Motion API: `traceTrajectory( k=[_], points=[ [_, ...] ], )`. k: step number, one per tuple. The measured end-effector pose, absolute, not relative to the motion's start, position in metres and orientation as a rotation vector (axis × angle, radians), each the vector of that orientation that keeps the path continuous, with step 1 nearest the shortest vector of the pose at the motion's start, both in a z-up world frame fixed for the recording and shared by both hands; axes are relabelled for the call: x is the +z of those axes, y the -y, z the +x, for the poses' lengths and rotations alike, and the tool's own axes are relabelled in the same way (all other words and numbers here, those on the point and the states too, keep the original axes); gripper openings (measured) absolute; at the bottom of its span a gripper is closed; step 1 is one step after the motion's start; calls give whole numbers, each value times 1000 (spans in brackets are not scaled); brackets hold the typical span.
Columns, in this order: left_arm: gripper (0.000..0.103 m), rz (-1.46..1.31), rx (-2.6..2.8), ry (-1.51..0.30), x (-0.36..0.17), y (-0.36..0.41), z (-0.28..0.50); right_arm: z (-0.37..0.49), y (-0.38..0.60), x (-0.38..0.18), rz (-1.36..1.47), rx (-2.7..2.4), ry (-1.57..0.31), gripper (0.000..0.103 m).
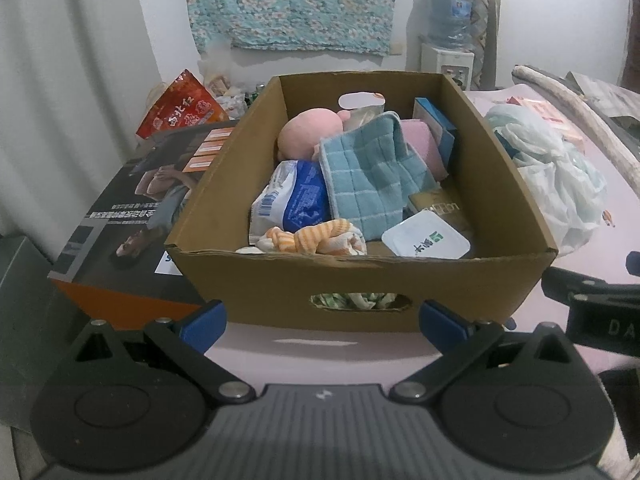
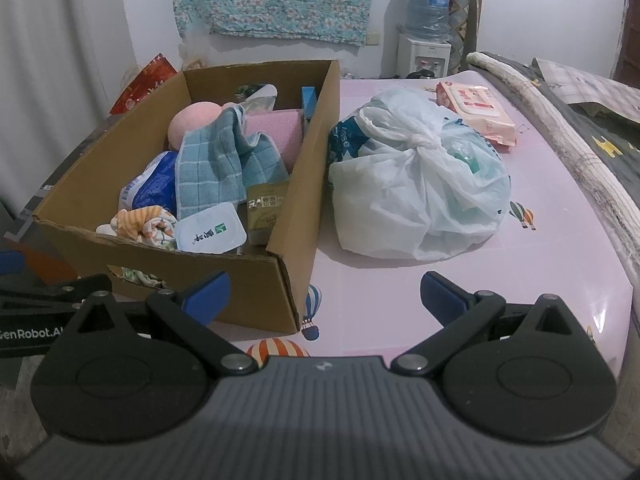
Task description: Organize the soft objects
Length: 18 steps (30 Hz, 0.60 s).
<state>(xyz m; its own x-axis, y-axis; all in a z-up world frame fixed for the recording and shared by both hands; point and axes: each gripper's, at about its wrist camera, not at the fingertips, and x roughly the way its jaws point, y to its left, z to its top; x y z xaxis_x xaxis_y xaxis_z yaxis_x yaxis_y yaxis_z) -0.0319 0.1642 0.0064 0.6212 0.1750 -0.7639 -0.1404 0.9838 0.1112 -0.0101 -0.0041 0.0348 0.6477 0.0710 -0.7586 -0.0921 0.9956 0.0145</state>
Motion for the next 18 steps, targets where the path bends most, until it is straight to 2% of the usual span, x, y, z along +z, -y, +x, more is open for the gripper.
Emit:
traceTrajectory(
  k=[18],
  points=[
    [103, 25, 194, -917, -1, -172, -29, -11, -2, 31, -48, 98, -886, 102]
  ],
)
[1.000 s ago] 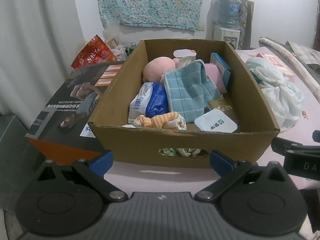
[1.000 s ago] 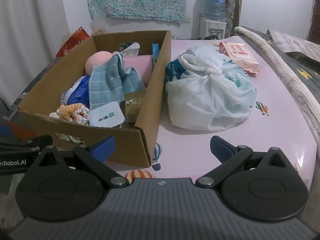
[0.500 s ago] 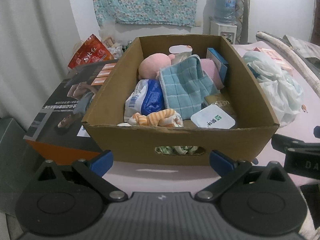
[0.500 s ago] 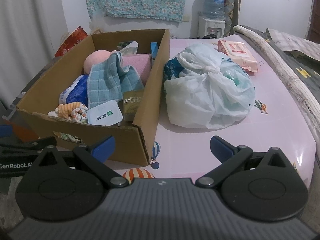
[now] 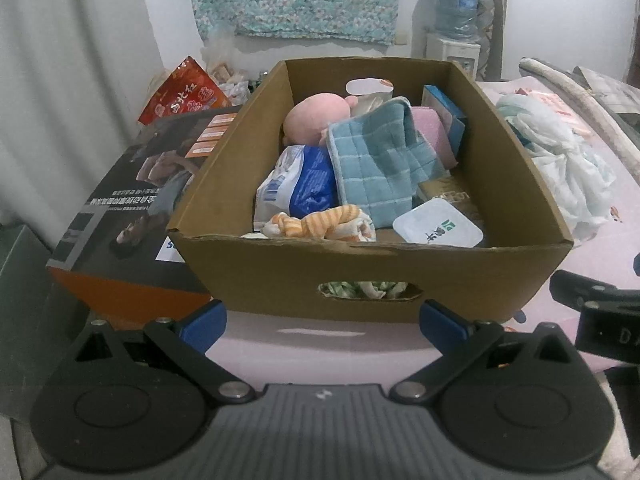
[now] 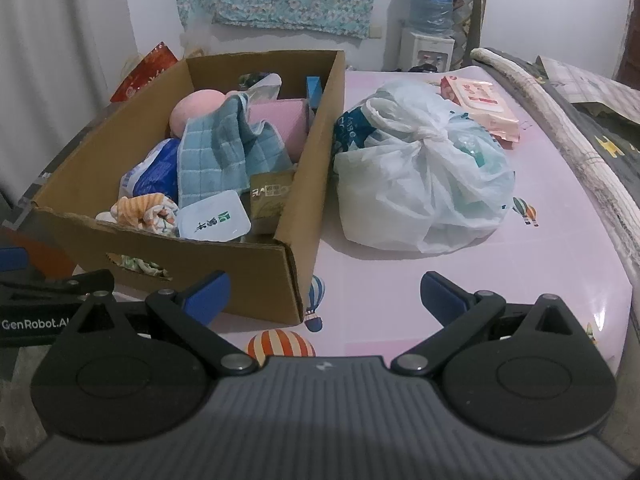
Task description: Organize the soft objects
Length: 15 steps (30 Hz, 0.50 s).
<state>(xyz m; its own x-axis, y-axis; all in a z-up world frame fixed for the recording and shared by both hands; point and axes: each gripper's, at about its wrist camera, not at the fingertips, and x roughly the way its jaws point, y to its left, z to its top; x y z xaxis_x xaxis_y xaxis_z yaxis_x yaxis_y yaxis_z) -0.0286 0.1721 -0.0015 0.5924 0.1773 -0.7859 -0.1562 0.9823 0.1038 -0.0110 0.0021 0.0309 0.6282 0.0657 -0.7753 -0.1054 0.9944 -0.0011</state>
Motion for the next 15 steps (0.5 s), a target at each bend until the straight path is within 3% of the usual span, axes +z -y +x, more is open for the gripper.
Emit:
traceTrajectory(
  k=[15],
  points=[
    [103, 24, 196, -919, -2, -174, -28, -10, -6, 30, -54, 106, -892, 102]
  ],
)
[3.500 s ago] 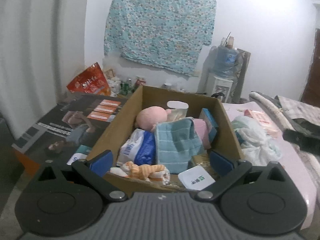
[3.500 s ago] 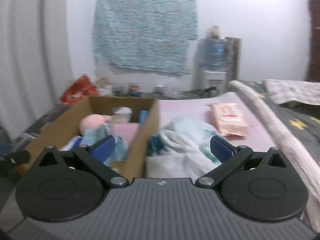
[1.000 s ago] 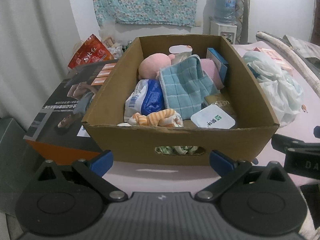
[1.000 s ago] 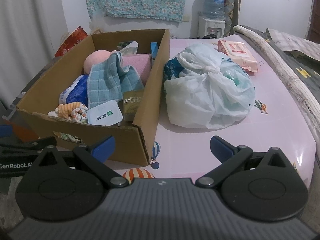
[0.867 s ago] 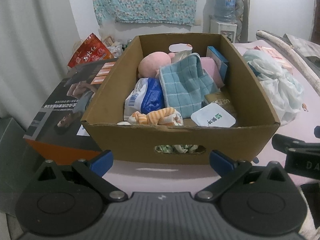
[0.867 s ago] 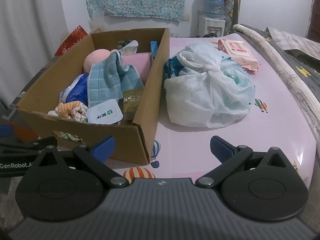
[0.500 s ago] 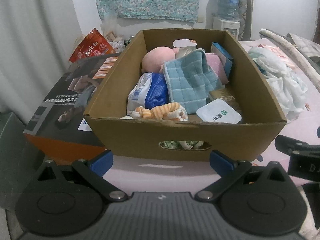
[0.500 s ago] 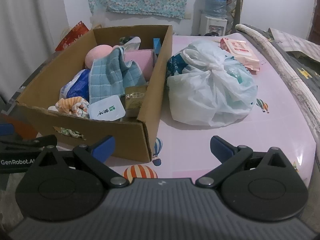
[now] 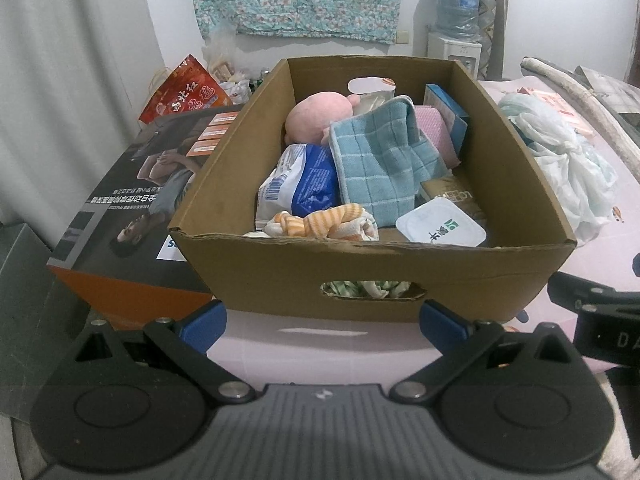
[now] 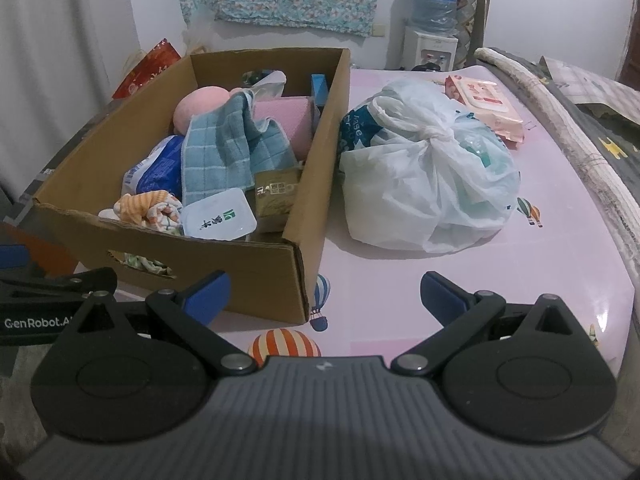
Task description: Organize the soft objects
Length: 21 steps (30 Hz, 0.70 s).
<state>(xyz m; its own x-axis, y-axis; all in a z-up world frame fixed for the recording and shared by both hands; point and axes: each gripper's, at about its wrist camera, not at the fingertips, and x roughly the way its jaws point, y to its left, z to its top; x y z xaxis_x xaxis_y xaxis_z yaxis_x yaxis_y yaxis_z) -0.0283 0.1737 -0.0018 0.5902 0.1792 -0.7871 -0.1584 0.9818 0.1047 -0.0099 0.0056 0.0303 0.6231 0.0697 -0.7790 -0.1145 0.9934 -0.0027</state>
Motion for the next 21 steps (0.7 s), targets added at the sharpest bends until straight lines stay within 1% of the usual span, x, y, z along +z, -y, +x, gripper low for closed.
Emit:
traceTrajectory(
  k=[21],
  points=[
    [103, 30, 196, -923, -4, -174, -29, -9, -8, 30, -52, 111, -896, 102]
  ],
)
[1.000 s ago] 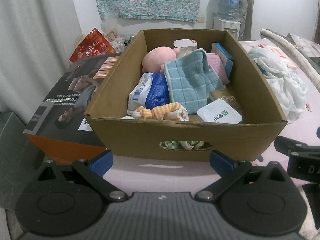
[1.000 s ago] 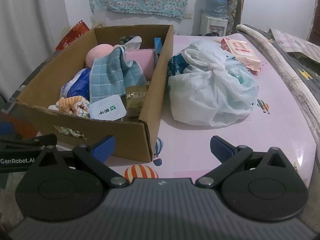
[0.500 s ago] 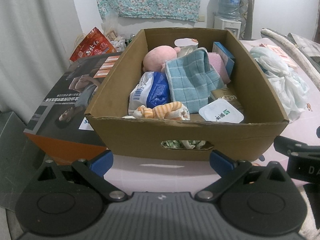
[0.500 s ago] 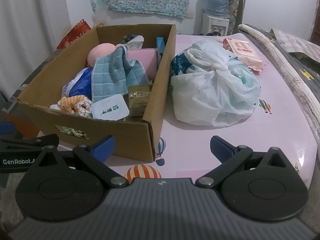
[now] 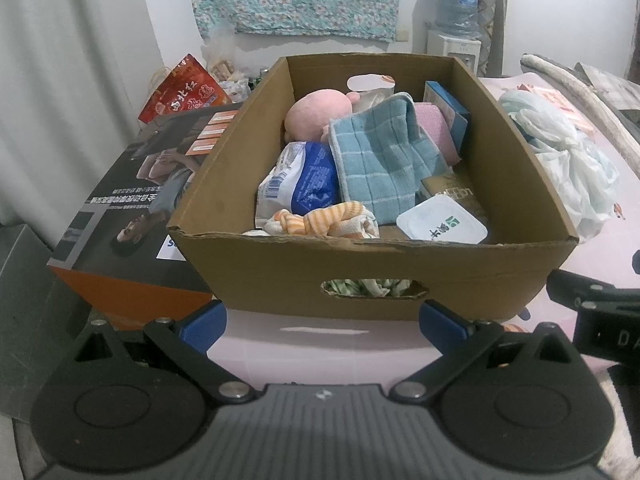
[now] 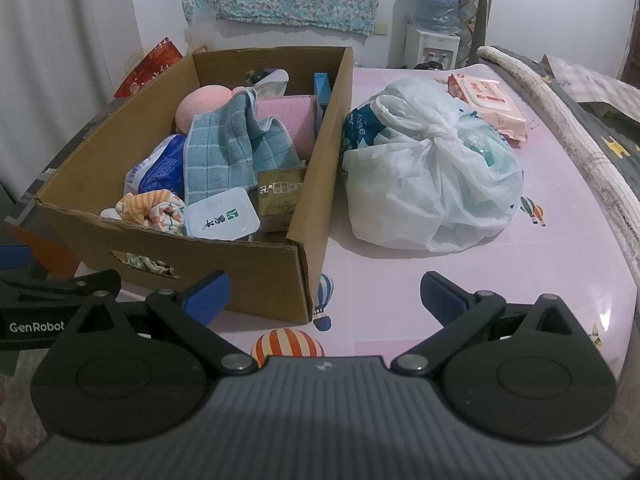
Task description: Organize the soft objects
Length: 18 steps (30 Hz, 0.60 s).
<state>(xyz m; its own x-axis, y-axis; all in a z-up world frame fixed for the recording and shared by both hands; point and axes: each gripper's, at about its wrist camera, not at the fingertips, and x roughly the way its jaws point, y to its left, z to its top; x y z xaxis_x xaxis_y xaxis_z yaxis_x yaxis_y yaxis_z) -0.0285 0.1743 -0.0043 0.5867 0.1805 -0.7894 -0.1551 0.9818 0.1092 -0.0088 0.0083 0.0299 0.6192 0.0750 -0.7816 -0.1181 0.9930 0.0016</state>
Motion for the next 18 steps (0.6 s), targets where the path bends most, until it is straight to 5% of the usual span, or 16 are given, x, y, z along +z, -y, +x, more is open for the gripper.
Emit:
traceTrajectory(
  k=[18],
  points=[
    [103, 31, 197, -923, -3, -175, -28, -8, -10, 30, -54, 115, -895, 102]
  ],
)
